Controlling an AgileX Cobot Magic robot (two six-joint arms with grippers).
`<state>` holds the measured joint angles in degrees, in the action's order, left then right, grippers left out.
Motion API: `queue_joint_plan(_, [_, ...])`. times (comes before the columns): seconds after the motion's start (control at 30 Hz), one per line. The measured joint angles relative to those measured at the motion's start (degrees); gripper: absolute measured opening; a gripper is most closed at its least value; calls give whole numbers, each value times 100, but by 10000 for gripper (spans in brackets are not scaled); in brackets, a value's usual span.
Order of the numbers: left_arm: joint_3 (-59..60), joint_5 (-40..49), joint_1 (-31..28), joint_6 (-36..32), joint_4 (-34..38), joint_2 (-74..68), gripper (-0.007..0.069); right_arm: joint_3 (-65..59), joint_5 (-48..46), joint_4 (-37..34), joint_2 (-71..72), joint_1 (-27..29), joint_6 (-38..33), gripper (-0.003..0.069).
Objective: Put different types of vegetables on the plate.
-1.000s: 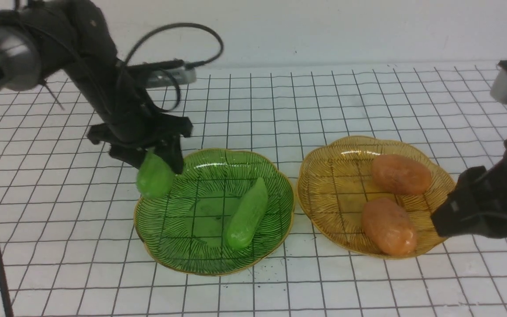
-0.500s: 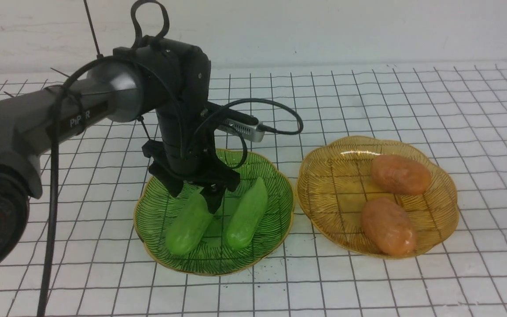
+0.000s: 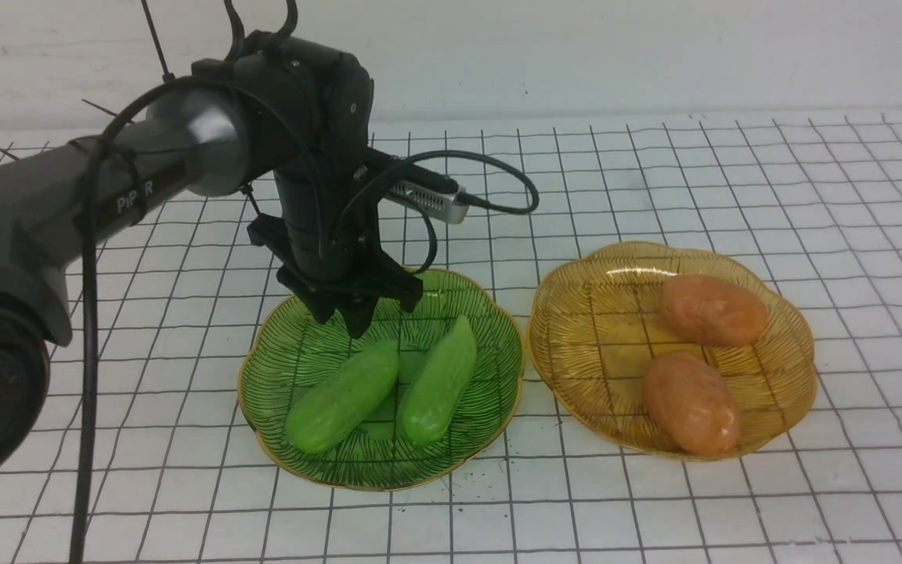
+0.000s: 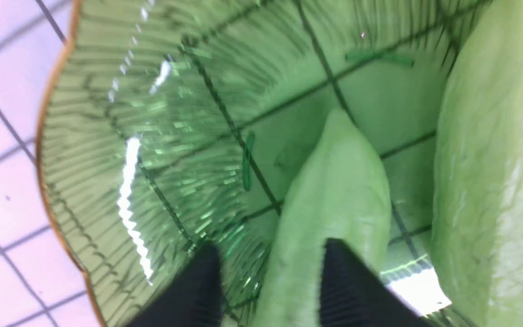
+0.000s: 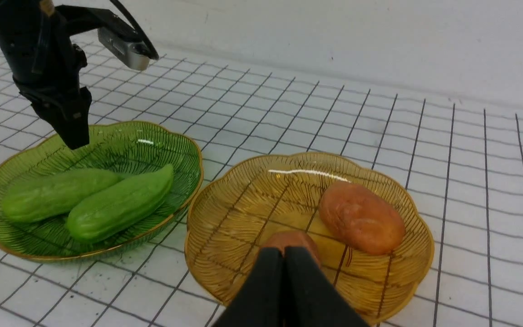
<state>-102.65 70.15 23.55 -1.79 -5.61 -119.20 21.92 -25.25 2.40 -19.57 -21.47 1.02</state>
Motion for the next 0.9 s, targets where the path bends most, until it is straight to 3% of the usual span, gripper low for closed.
queue_joint_plan(0.1, [-97,6,0,0,-5,0,38,-498,732,50,0,0,0,-15])
queue_joint_plan(0.17, [-109,6,0,0,-5,0,8,-650,831,57,0,0,0,-15])
queue_joint_plan(0.7, [-121,16,0,179,142,371,-7,-1090,256,57,3,0,0,-15])
queue_joint_plan(0.9, [-134,29,0,179,179,922,-7,-1366,76,57,660,72,0,-15])
